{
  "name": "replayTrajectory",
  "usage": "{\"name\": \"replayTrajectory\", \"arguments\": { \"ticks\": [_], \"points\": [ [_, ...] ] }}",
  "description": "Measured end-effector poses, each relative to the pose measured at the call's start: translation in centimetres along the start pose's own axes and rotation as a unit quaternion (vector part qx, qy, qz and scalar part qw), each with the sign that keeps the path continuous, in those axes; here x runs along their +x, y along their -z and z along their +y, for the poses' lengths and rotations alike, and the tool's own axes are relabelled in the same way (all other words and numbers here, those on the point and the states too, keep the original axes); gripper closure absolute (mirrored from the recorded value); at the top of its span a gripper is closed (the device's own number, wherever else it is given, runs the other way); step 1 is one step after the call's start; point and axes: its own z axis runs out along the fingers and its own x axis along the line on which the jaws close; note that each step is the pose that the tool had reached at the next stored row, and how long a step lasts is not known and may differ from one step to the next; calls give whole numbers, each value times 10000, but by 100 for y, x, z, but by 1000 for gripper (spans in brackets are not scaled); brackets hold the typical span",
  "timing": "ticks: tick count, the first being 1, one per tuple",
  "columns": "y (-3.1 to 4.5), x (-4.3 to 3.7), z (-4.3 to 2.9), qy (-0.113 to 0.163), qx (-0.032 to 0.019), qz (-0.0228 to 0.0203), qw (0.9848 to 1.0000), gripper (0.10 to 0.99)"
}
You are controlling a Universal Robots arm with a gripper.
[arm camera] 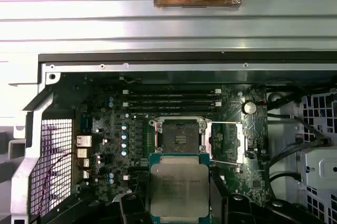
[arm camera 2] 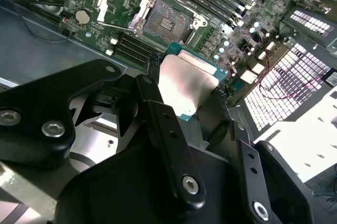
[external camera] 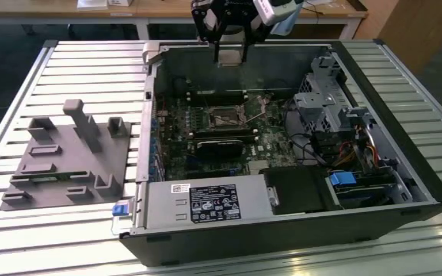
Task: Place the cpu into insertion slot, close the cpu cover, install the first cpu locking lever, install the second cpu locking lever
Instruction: 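Place the cpu into insertion slot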
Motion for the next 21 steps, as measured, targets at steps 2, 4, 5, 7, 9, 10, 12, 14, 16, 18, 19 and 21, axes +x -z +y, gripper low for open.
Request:
{"name": "replayTrajectory", "arguments": {
  "ticks": [2, 4, 5, 7, 9, 10, 12, 14, 16, 18, 19, 21],
  "points": [
    [0, 0, 0, -33, -1, -3, 10000, 549],
    [0, 0, 0, -113, -1, -10, 9999, 549],
    [-1, 0, 0, -175, -2, -16, 9998, 549],
    [-2, 0, 0, -299, -4, -27, 9995, 549],
    [-5, 1, 2, -410, -7, -37, 9992, 549],
    [-7, 1, 3, -465, -8, -42, 9989, 549],
    [-8, 0, 4, -576, -10, -52, 9983, 549],
    [-10, 0, 6, -701, -12, -63, 9975, 549],
    [-13, 1, 7, -825, -15, -74, 9966, 549],
    [-15, 1, 9, -936, -17, -84, 9956, 549],
    [-16, 1, 11, -986, -18, -88, 9951, 549],
    [-18, 1, 12, -1078, -20, -96, 9941, 549]
  ]
}}
